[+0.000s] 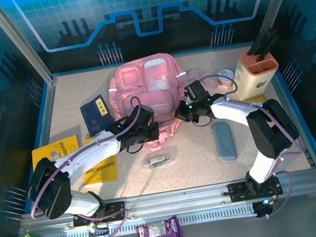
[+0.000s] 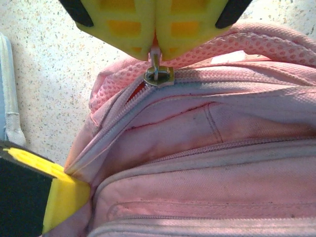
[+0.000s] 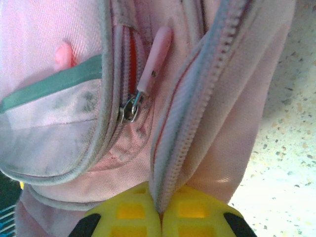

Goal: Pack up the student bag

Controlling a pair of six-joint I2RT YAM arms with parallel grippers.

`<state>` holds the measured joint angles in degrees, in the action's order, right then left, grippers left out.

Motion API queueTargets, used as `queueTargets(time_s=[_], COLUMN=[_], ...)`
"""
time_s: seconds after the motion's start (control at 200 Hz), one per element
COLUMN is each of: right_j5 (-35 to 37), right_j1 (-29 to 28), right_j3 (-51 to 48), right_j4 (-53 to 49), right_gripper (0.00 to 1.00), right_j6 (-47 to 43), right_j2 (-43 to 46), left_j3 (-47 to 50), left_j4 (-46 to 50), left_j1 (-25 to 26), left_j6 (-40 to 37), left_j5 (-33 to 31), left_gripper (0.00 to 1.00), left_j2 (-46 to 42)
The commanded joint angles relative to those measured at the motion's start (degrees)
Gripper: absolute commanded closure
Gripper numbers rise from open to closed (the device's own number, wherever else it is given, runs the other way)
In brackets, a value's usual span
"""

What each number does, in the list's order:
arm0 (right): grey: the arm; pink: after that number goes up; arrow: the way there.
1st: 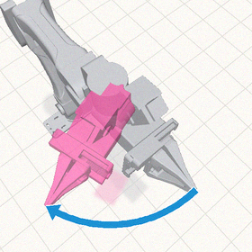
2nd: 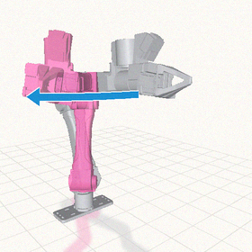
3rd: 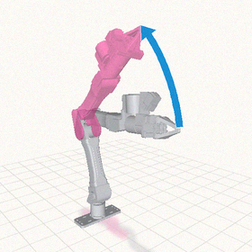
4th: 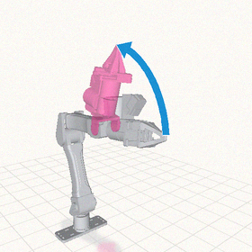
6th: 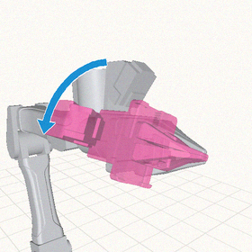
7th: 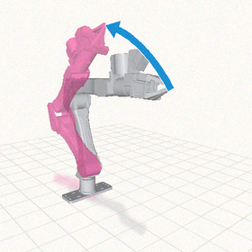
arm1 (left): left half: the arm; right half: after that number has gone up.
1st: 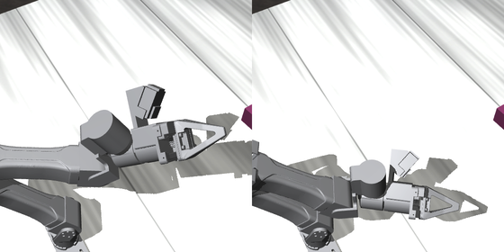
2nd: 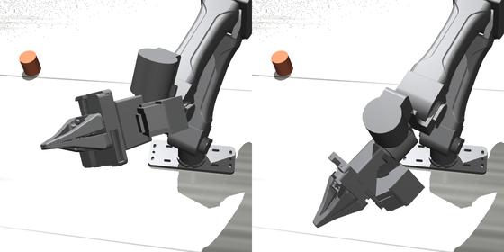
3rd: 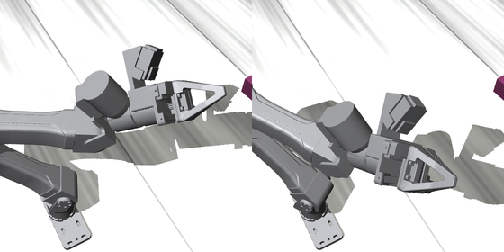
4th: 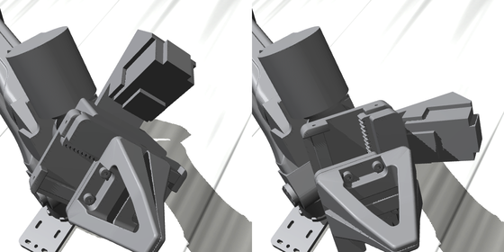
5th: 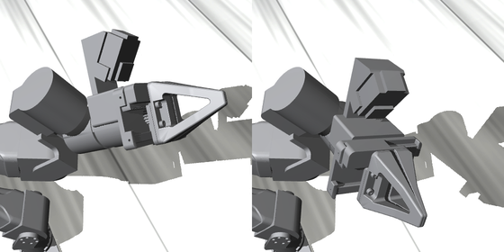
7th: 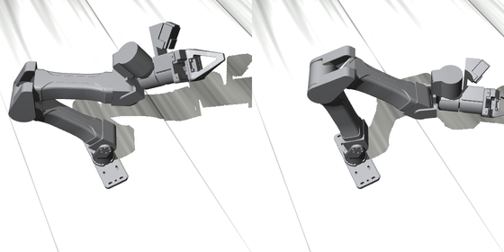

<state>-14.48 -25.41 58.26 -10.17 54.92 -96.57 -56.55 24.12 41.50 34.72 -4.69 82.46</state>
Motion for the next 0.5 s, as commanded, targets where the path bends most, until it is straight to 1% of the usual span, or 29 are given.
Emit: queueTargets(time_s=[0.0,0.07,0.165,0.285,0.36,0.46,0.495], right_j5=[2.73,2.15,0.35,-1.26,-1.83,-3.29,-4.03], right_j1=[3.49,5.17,7.55,9.97,10.46,10.14,10.03], right_j3=[2.54,3.84,5.66,8.79,9.58,9.59,9.59], right_j4=[2.09,0.89,-0.66,-3.81,-4.33,-4.0,-4.13], right_gripper=[1.0,1.0,1.0,1.0,1.0,1.0,0.96], right_j6=[-3.91,-5.58,-7.88,-10.65,-11.3,-11.18,-11.22], right_j2=[0.77,0.86,0.19,-1.62,-2.29,-2.61,-2.74], left_j3=[-2.6,-1.86,0.15,2.98,3.86,3.78,3.65], left_j4=[1.6,3.6,4.14,4.52,4.43,2.32,1.28], left_j1=[0.49,0.02,-1.38,-3.12,-4.78,-4.85,-4.79], left_j6=[-3.68,-5.06,-6.94,-8.69,-8.88,-8.68,-8.3], left_j5=[1.1,-0.22,2.38,1.63,3.06,4.13,4.71], left_gripper=[1.0,1.0,1.0,1.0,1.0,1.0,1.0], left_j2=[-2.75,-3.41,-4.13,-4.93,-4.71,-3.99,-3.76])
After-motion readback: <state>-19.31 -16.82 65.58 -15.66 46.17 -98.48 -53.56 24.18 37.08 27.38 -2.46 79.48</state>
